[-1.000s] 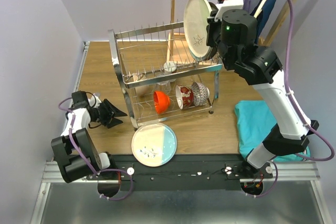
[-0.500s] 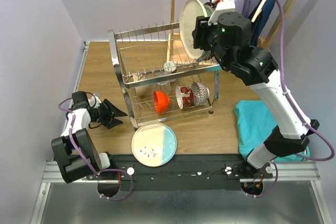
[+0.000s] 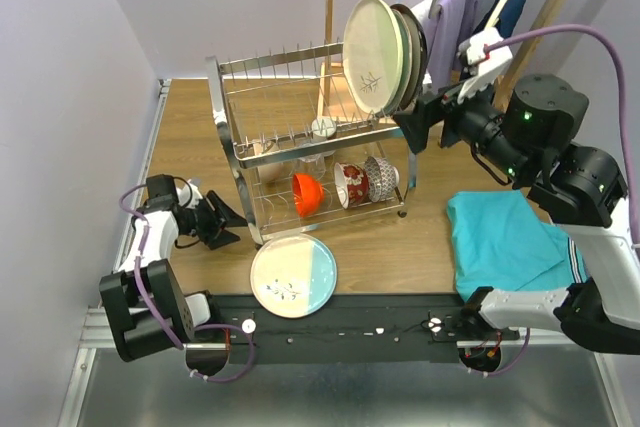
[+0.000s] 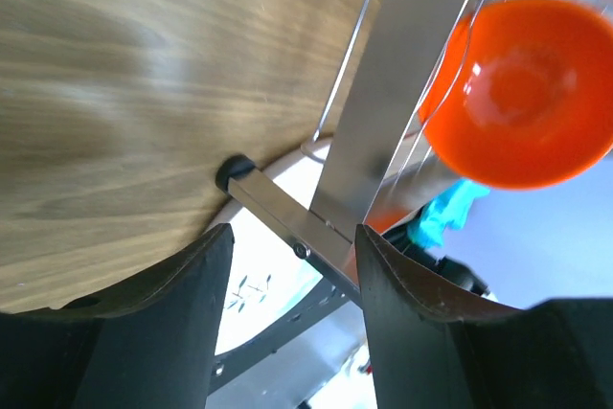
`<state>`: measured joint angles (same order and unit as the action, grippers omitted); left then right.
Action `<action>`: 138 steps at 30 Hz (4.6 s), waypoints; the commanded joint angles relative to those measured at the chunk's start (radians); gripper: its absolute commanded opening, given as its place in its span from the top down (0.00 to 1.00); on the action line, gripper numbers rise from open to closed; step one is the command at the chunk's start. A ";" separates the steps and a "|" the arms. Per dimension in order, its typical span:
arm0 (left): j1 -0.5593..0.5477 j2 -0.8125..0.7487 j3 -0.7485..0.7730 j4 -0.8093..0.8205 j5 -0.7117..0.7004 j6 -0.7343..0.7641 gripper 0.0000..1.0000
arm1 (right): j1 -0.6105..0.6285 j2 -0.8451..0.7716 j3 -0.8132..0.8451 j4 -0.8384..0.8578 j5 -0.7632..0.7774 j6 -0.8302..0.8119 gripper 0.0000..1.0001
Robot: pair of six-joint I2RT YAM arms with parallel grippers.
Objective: Load the mixed dishes into the dish rack
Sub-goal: Insert the plate into the dish rack, then move the dish rack, then grab a plate with the left arm
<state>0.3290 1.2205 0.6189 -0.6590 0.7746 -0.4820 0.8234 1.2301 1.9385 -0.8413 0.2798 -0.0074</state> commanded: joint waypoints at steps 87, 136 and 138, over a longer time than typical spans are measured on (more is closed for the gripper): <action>-0.162 0.028 -0.104 -0.117 -0.273 -0.181 0.42 | 0.209 0.419 -0.940 0.844 -0.611 0.460 0.34; -0.357 0.111 0.037 -0.445 -0.293 -0.053 1.00 | -0.106 0.381 -1.422 1.070 -0.433 1.141 0.29; -0.344 0.088 0.090 -0.461 -0.336 -0.052 0.89 | -0.106 0.388 -1.414 1.094 -0.415 1.132 0.29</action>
<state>-0.0196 1.3151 0.6186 -0.9855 0.4545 -0.6357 0.8291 1.5482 0.4725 0.2955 -0.4934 1.1694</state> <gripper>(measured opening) 0.010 0.706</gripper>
